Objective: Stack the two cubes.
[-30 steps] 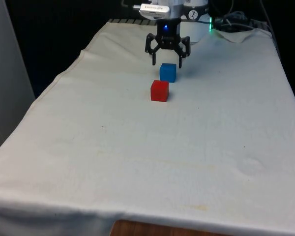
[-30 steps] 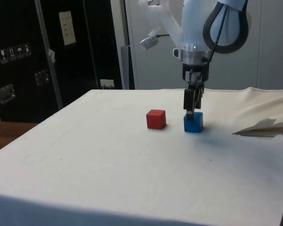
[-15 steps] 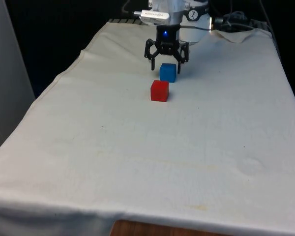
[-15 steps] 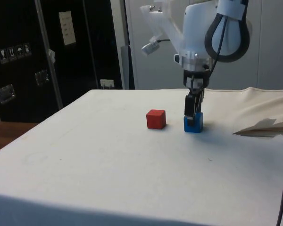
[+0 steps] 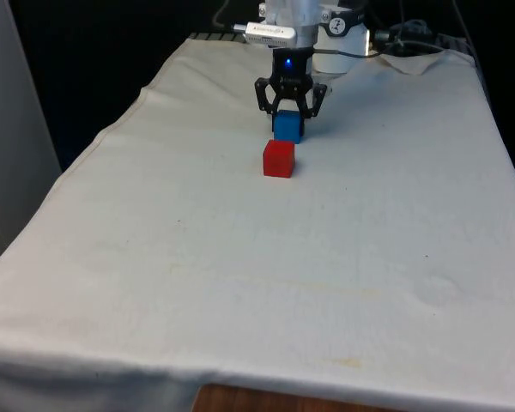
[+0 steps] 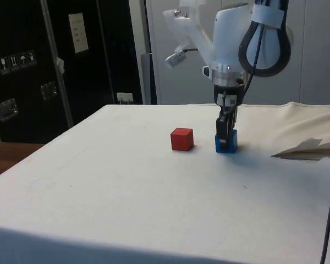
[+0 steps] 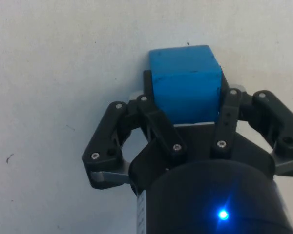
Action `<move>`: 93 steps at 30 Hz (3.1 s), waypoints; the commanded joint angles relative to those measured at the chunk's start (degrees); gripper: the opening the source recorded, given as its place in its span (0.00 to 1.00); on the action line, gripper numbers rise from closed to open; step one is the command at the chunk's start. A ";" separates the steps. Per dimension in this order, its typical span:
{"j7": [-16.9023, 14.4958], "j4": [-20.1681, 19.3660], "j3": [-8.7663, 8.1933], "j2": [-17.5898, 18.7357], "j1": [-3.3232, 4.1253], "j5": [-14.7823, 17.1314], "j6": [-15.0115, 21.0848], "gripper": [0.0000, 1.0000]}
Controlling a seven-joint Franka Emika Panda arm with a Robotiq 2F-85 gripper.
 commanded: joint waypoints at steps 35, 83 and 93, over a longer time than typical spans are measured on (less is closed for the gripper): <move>0.11 0.80 -0.34 -15.53 -0.40 -0.80 -14.27 0.02; 0.80 19.08 2.23 -17.30 1.15 0.63 -38.85 0.02; 0.86 22.00 2.23 -14.38 1.20 0.97 -38.39 0.02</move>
